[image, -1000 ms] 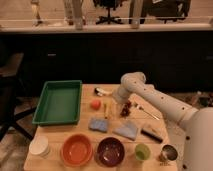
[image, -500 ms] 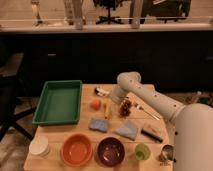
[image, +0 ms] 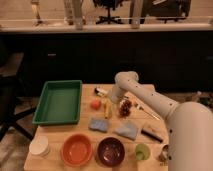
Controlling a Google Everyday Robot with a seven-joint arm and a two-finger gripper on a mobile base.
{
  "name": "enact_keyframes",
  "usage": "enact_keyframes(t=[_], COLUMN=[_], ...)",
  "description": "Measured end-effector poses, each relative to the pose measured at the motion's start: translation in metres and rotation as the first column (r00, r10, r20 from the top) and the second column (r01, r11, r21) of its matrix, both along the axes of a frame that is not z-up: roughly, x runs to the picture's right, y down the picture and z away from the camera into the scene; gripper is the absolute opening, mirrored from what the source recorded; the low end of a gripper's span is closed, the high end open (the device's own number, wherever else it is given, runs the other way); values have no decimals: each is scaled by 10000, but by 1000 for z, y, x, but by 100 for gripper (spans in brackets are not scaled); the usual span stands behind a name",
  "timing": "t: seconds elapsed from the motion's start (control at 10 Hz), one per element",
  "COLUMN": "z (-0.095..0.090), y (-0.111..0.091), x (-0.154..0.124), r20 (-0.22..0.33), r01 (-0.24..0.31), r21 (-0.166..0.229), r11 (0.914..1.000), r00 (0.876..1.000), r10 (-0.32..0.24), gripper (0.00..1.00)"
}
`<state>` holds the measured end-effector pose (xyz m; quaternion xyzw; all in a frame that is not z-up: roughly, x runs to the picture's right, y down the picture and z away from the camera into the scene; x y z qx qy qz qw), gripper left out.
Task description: Place banana in red bowl
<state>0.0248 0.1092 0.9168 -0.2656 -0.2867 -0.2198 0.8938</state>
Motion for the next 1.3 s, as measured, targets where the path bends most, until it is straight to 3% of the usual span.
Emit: enact_keyframes(t=[0.6,1.3], z=[10,11], y=[11,12], x=[8,8], r20=[6,12], r01=[-69,-67], r21=[-584,-574], r11=[9983,9983], r00=[10000,10000], r10=[69,68], gripper=[80,80])
